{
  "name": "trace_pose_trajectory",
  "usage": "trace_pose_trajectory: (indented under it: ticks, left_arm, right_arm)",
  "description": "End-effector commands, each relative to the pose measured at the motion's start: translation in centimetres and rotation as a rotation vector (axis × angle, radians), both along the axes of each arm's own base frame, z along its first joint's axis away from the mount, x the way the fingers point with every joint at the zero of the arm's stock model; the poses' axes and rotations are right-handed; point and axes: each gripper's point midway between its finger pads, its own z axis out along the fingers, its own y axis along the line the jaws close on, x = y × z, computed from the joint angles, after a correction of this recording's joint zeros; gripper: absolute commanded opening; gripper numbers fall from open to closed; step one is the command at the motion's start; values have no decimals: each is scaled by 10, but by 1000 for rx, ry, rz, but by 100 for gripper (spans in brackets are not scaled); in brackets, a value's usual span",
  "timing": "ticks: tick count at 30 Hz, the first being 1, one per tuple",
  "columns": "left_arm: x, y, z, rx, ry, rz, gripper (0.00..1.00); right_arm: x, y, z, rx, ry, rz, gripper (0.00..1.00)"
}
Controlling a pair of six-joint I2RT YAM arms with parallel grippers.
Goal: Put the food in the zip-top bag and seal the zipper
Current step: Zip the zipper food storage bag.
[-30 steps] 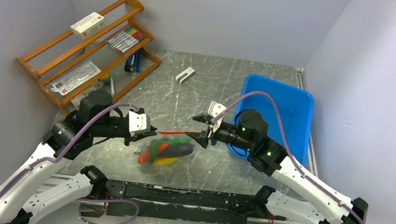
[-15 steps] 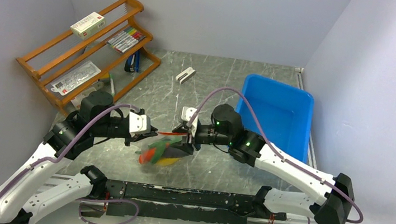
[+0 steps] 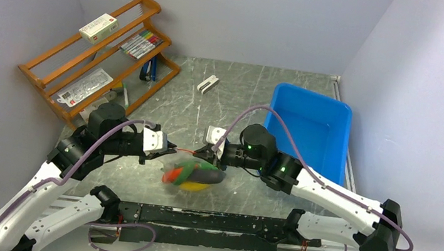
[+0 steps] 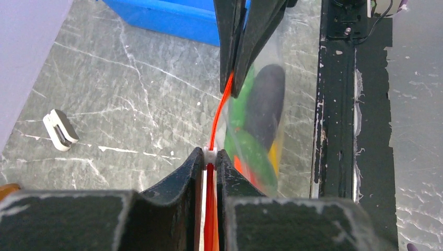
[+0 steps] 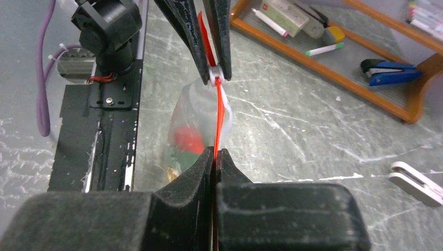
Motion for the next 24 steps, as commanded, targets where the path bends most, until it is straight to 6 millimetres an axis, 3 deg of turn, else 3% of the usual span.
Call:
trace_pose_trajectory:
  ticks: [1,24]
  left_arm:
    - [-2,4,11,-4,-37,1,7]
    - [2,19,1,67,-39,72,7]
  right_arm:
    - [6,-10,28,77,-104,-43,0]
    - [20,-51,17,8,-185,-176,0]
